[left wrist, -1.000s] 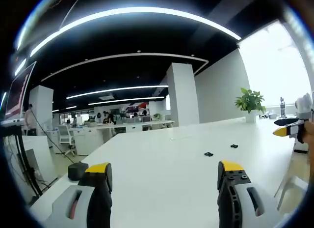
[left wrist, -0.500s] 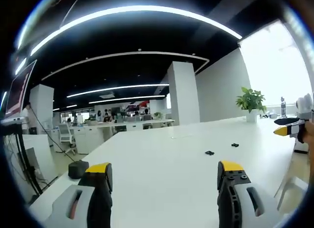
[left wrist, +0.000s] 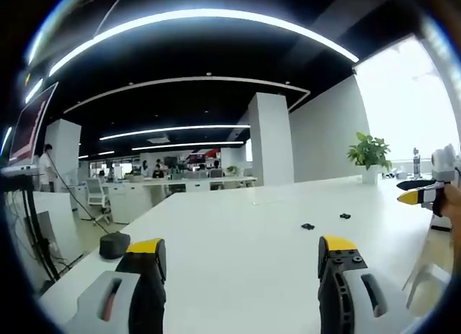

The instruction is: Snap the two parts of the plastic buckle together until the buckle closes and remains connected.

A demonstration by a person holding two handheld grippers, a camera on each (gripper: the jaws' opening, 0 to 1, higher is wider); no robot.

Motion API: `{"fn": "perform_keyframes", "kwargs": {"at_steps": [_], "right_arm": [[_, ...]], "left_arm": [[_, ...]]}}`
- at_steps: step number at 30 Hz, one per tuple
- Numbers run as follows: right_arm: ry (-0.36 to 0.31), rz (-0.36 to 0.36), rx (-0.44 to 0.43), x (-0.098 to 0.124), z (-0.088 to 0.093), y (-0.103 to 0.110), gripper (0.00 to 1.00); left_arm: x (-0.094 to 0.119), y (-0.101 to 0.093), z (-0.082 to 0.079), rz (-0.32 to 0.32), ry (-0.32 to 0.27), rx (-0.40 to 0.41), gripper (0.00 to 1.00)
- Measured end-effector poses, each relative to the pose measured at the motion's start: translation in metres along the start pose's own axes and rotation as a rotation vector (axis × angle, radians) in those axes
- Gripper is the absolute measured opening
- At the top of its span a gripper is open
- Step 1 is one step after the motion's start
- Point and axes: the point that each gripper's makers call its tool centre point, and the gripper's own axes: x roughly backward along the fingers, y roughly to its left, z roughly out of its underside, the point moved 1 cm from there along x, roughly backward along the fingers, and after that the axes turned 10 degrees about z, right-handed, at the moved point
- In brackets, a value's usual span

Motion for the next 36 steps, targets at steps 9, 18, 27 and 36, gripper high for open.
{"fn": "perform_keyframes", "kwargs": {"at_steps": [9,18,27,36], "right_arm": [[-0.031,0.044,-0.042,-0.006,-0.005,0.0,0.86],[0.01,0.052,0.01,-0.027,-0.003,0.002,0.86],[0.012,0.012,0.019,-0.044,-0.002,0.004,0.84],[-0.021,-0.092,0.033,-0.059,-0.009,0.014,0.84]], "left_arm": [[0.001,0.007,0.004,-0.002,-0.008,0.021,0.88],[0.0,0.01,0.004,-0.002,-0.018,0.027,0.88],[0.0,0.014,0.005,-0.002,-0.013,0.028,0.87],[-0.001,0.015,0.007,0.0,-0.003,0.027,0.87]]}}
